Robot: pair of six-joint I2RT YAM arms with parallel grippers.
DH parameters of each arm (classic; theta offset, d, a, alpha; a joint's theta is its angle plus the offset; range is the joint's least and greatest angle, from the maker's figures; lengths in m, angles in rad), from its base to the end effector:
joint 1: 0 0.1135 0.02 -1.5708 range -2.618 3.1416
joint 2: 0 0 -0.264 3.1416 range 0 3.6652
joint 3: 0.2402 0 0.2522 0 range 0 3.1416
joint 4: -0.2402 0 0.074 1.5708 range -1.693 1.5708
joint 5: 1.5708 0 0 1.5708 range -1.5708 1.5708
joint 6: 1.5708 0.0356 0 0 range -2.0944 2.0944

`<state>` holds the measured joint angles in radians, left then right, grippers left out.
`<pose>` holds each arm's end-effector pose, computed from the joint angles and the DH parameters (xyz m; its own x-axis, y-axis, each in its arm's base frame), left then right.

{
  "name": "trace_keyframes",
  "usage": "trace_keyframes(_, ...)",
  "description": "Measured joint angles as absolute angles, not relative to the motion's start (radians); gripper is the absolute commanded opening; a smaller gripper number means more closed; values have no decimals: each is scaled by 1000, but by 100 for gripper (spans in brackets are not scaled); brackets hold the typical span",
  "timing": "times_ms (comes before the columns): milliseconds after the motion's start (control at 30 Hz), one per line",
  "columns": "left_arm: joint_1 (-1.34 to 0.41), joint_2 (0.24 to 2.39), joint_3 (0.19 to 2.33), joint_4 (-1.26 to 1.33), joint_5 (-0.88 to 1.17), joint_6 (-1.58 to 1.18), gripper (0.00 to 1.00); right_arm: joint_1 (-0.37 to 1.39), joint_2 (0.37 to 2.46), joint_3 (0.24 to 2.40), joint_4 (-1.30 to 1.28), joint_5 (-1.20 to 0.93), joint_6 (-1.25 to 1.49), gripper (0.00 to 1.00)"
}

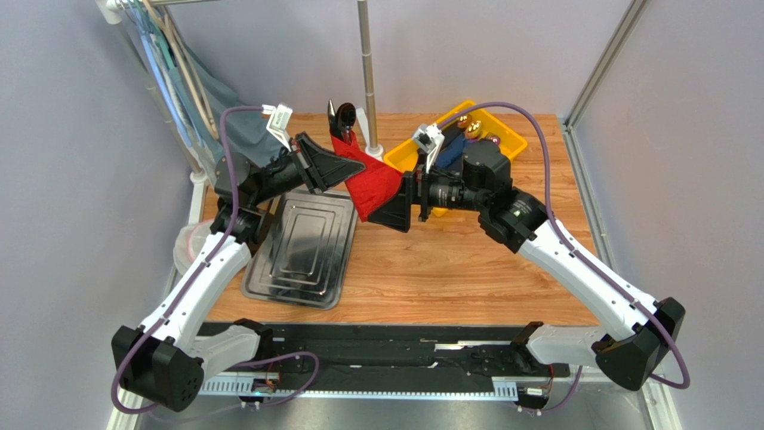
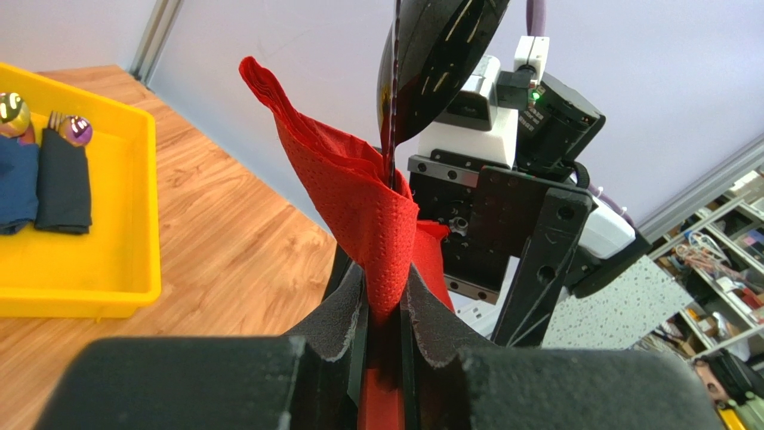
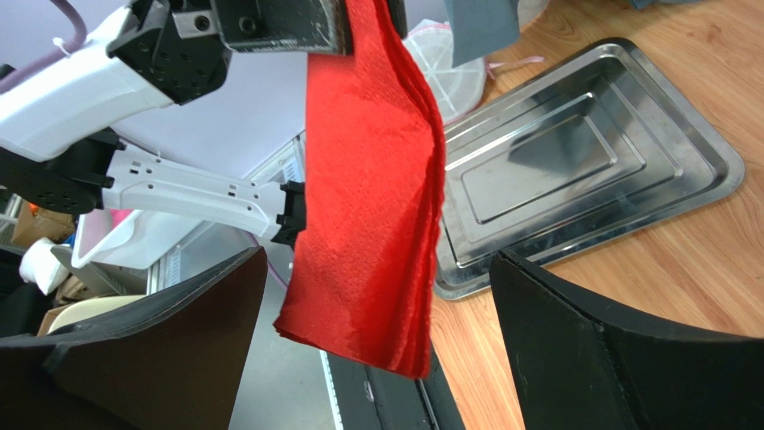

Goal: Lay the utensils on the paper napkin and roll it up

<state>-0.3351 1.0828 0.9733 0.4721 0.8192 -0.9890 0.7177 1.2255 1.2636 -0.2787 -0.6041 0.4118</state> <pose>0.2164 -0.1029 0.4144 -0.5425 -0.4151 -0.7303 0.7578 0.1334 -0.6387 0.1927 0.1951 0.4066 -0.5475 -0.0407 -0.8358 -0.8050 0.2984 0.5128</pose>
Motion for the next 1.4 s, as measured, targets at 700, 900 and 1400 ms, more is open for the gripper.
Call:
trace_keyframes(700, -339, 1085, 1021, 440, 840, -1044, 0, 704, 1266, 1276, -165, -799, 422, 8)
trace_keyframes(900, -345, 1084, 1021, 441, 853, -1061, 0, 703, 1250, 1264, -162, -822, 422, 0)
trace_keyframes(1400, -344, 1089, 1021, 390, 817, -995, 0, 583, 1212, 1297, -330, -719, 379, 59)
